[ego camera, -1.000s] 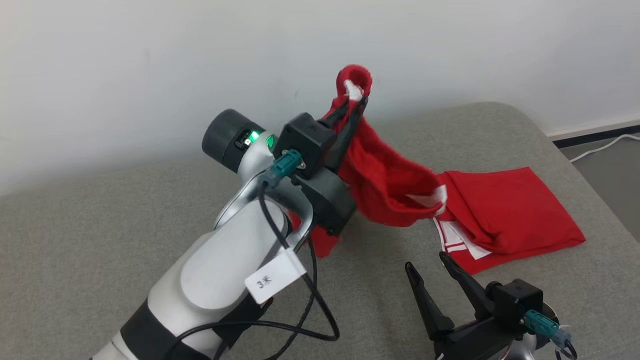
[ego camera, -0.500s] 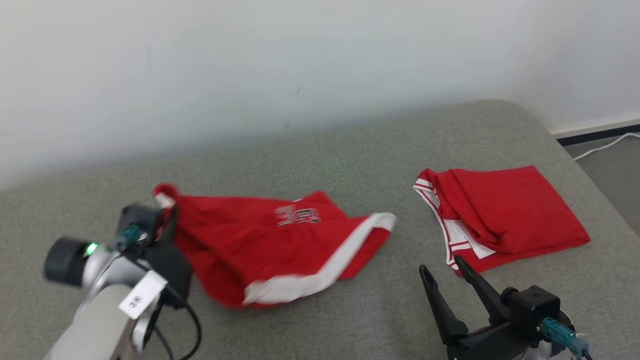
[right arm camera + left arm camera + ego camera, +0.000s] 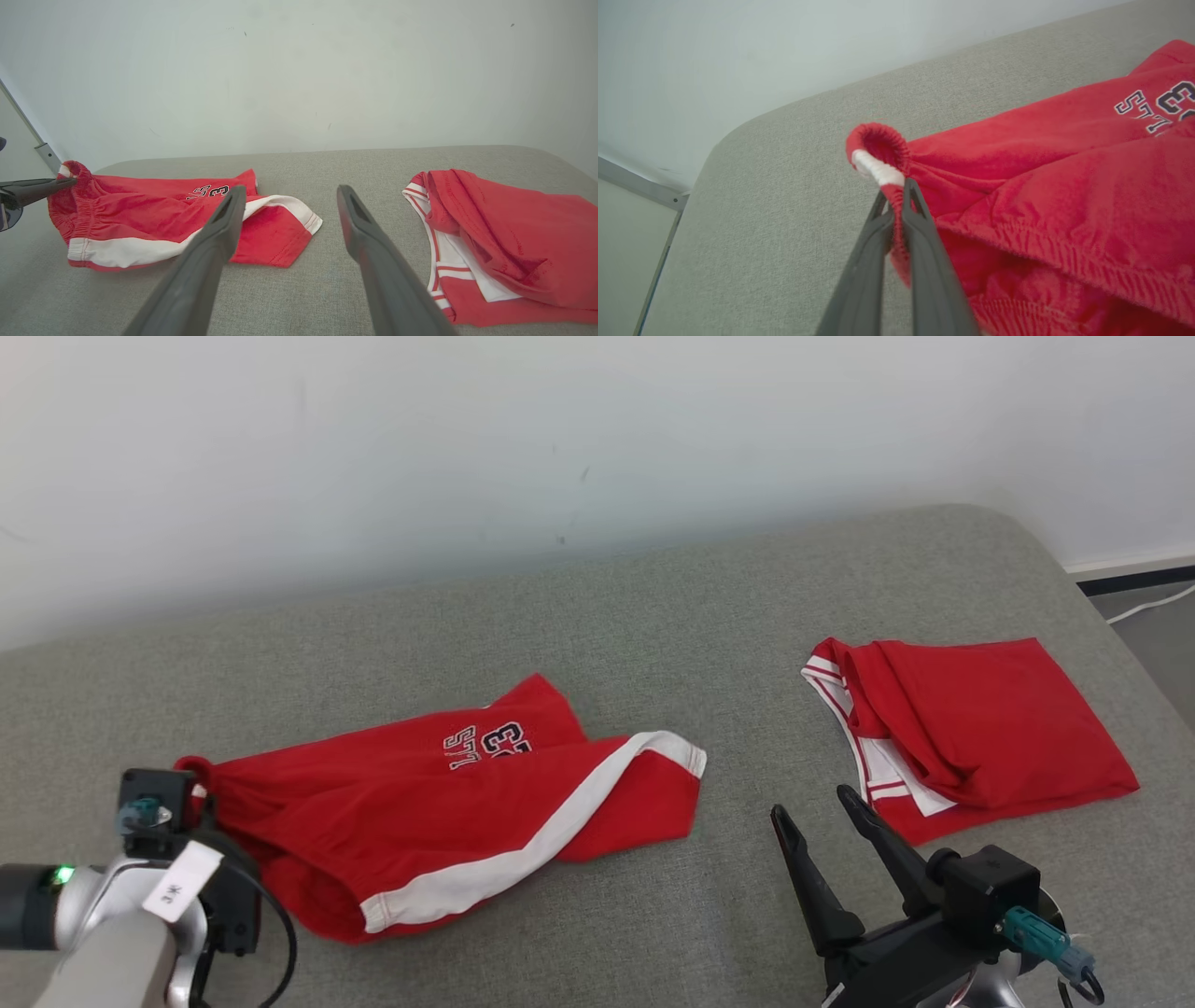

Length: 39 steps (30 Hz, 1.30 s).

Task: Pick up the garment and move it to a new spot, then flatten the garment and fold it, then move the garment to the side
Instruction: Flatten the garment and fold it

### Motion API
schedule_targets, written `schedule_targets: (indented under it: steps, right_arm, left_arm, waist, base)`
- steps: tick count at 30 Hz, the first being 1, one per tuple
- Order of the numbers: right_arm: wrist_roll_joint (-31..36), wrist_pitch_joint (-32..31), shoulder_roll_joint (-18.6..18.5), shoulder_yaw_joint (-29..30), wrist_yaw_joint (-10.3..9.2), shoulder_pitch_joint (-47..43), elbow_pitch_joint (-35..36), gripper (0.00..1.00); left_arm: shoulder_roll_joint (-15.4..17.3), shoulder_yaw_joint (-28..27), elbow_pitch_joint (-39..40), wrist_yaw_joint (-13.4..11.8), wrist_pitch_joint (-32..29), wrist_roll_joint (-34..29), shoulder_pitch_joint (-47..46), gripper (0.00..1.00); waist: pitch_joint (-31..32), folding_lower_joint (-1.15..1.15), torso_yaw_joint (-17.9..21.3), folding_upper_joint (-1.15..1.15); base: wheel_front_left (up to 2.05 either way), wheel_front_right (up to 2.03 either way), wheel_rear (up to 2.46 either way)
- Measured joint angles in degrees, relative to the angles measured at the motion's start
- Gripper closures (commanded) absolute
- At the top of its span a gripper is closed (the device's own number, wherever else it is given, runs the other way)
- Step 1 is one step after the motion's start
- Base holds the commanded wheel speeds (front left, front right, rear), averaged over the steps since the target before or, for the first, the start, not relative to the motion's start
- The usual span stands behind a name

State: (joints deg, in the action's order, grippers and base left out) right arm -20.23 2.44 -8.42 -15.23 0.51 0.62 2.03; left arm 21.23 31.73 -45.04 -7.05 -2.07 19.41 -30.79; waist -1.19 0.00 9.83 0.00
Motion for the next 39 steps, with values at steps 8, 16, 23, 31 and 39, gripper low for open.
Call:
schedule_targets:
  steps: [8, 16, 23, 31, 39]
  right_arm:
    - [0.0, -0.4, 0.0, 0.3, -0.01, 0.0, -0.5, 0.0]
    - [-0.1, 0.1, -0.3, 2.1, -0.27, -0.2, -1.6, 0.0]
    - [-1.5, 1.9, -0.7, 5.9, -2.09, -2.5, -3.5, 0.0]
    - [-3.6, 4.2, -1.0, 9.4, -2.6, -3.8, -4.0, 0.0]
    - [-5.5, 4.7, -1.5, 10.9, -2.58, -5.1, -5.4, 0.0]
  left_arm:
    - [-1.5, -3.7, -1.7, 0.0, 0.8, 0.7, 0.0, 0.0]
    - [-5.6, -10.3, 4.7, 0.0, 9.3, 2.2, 4.1, 0.0]
    - [-11.4, -18.8, 14.5, -0.1, 17.3, 4.1, 15.7, 0.0]
    - [-12.2, -15.2, 25.5, -0.1, 16.7, 0.3, 28.5, 0.0]
    - [-10.6, -13.2, 31.5, -0.1, 16.7, -0.6, 34.4, 0.0]
  waist:
    - [0.1, 0.0, -0.5, 0.0]
    - [1.3, 0.0, -2.4, 0.0]
    - [3.2, 0.0, -5.6, 0.0]
    - [5.1, -0.01, -10.0, -0.01]
    - [6.3, -0.01, -13.8, -0.01]
  base:
    - [0.0, 0.0, 0.0]
    - [0.0, 0.0, 0.0]
    - [0.0, 0.0, 0.0]
    - [0.0, 0.0, 0.0]
    - [0.0, 0.0, 0.0]
